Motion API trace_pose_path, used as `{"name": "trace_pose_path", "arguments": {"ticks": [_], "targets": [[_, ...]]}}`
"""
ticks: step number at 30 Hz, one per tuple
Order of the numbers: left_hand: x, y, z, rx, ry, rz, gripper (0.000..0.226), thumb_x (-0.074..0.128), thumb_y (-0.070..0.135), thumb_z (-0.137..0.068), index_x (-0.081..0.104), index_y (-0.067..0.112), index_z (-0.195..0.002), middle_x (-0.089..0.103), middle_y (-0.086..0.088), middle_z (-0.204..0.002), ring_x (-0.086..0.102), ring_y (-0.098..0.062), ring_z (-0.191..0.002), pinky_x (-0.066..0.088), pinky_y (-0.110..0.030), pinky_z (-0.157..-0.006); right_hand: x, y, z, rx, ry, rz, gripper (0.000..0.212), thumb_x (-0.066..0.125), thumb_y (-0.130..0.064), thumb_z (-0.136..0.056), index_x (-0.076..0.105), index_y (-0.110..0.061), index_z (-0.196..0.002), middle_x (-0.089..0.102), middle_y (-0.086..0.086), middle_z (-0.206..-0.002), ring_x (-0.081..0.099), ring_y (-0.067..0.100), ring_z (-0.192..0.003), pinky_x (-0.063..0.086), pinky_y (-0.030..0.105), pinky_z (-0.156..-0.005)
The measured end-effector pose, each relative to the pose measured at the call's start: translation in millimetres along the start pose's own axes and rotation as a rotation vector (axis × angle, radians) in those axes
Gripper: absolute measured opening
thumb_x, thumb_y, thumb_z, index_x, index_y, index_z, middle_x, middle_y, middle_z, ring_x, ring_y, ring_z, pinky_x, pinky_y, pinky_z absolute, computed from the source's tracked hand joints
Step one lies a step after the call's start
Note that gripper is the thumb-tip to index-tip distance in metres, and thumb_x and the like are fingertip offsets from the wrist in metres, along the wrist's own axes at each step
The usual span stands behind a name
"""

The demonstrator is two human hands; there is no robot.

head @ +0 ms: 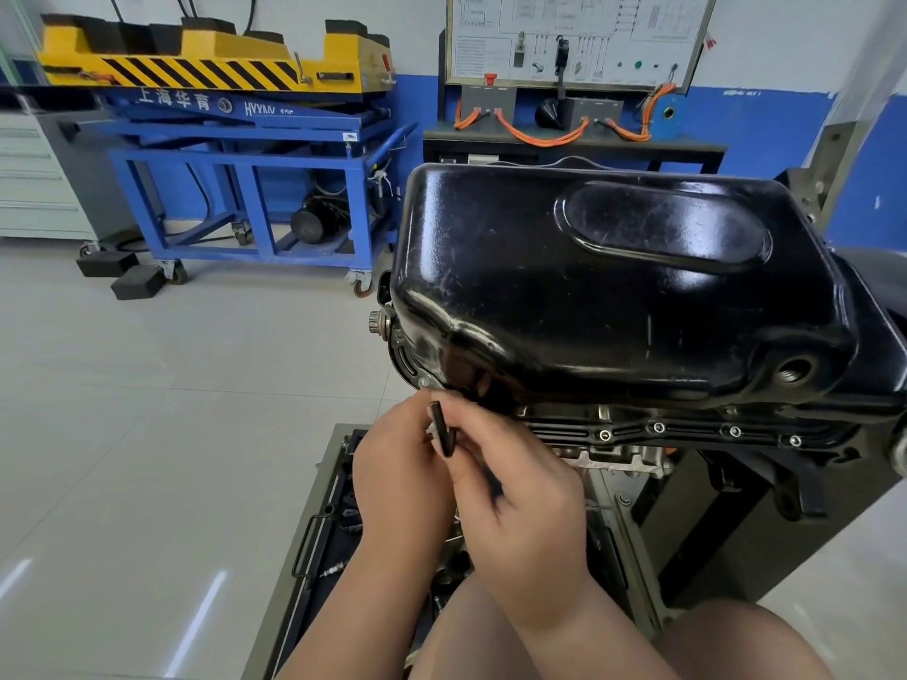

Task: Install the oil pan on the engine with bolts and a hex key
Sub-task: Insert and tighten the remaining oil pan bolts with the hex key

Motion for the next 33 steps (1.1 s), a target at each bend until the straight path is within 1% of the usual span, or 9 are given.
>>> {"name": "trace_pose_path", "arguments": {"ticks": [2,5,10,13,16,23,27,31,33], "targets": [[0.5,-2.5,0.1,-0.020,0.008,0.066,0.009,0.058,0.027,-0.076,0.056,0.032,-0.069,0.059,0.012,-0.058,0.055,-0.003,-0.059,0.042,-0.021,-0.052,-0.3,-1.4,0.3,-0.030,-0.006,0.021,0.025,0.057,0.000,-0.084,0.071,-0.006,-0.104,0.068,-0.005,-0.103,0.063,0.004,-0.100,0.050,0.020,-0.089],[1.2,1.9,0.2,0.024,0.002,0.057,0.022,0.050,0.028,-0.072,0.058,0.039,-0.089,0.062,0.019,-0.066,0.059,0.000,-0.068,0.044,-0.018,-0.059,-8.5,8.3,2.2,0.036,0.069,-0.003,0.022,0.070,0.009,-0.074,0.074,-0.003,-0.092,0.069,-0.003,-0.093,0.066,0.006,-0.091,0.056,0.025,-0.080],[5.8,-2.7,-0.7,0.025,-0.036,0.023,0.019,0.046,0.026,-0.069,0.055,0.041,-0.077,0.061,0.018,-0.066,0.058,0.001,-0.066,0.040,-0.014,-0.055,-7.8,8.6,1.0,0.071,0.095,-0.008,0.012,0.075,0.000,-0.071,0.072,-0.004,-0.082,0.069,0.000,-0.084,0.064,0.004,-0.085,0.056,0.029,-0.071],[5.1,-0.9,-0.6,0.040,-0.023,-0.050,0.011,0.041,0.025,-0.069,0.044,0.033,-0.062,0.053,0.011,-0.057,0.052,-0.003,-0.060,0.033,-0.014,-0.046,-3.1,6.8,1.3,0.069,0.025,0.034,0.030,0.069,0.004,-0.077,0.069,-0.013,-0.102,0.067,-0.008,-0.099,0.063,0.001,-0.091,0.054,0.022,-0.078],[3.5,-0.9,0.3,0.026,-0.008,0.071,0.020,0.039,0.028,-0.069,0.056,0.038,-0.075,0.061,0.021,-0.070,0.056,0.000,-0.064,0.043,-0.017,-0.056,1.2,0.4,1.7,-0.005,-0.049,0.103,0.029,0.054,-0.003,-0.086,0.069,-0.007,-0.112,0.070,0.001,-0.107,0.063,0.007,-0.100,0.052,0.025,-0.086],[-3.3,11.6,0.6,0.075,0.023,0.040,0.029,0.044,0.024,-0.068,0.059,0.036,-0.089,0.063,0.014,-0.075,0.055,-0.003,-0.069,0.043,-0.014,-0.061,-10.9,5.4,0.3,0.008,0.077,0.128,0.012,0.069,0.003,-0.077,0.073,-0.003,-0.086,0.071,0.003,-0.089,0.064,0.007,-0.089,0.054,0.021,-0.080],[1.2,-1.2,2.9,-0.003,-0.029,0.109,0.030,0.048,0.014,-0.065,0.054,0.040,-0.079,0.060,0.012,-0.063,0.056,-0.008,-0.062,0.047,-0.033,-0.056,-5.3,3.8,1.3,0.024,0.048,0.131,0.008,0.062,-0.008,-0.080,0.069,-0.005,-0.082,0.068,0.002,-0.085,0.064,0.010,-0.086,0.055,0.032,-0.071],[-2.2,8.0,2.4,0.080,0.000,0.050,0.035,0.045,0.009,-0.066,0.046,0.044,-0.062,0.052,0.020,-0.058,0.046,0.000,-0.055,0.032,-0.016,-0.051,0.4,0.2,-0.9,0.014,-0.038,0.169,0.024,0.063,-0.001,-0.081,0.071,-0.009,-0.102,0.069,-0.002,-0.104,0.062,0.005,-0.098,0.054,0.026,-0.081],[-3.7,7.1,2.3,0.084,0.013,0.065,0.025,0.047,0.016,-0.070,0.056,0.039,-0.074,0.058,0.021,-0.062,0.054,0.000,-0.063,0.040,-0.016,-0.053,4.8,-2.8,-1.4,-0.032,-0.104,0.174,0.029,0.053,-0.002,-0.086,0.071,-0.009,-0.107,0.069,-0.001,-0.109,0.064,0.009,-0.100,0.054,0.031,-0.083]]}}
Point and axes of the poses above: each hand's wrist, its own z-axis away from the middle knuckle, its own x-axis out of the palm, y = z × x, the point moved 10 cm from there along -z, towards the middle knuckle
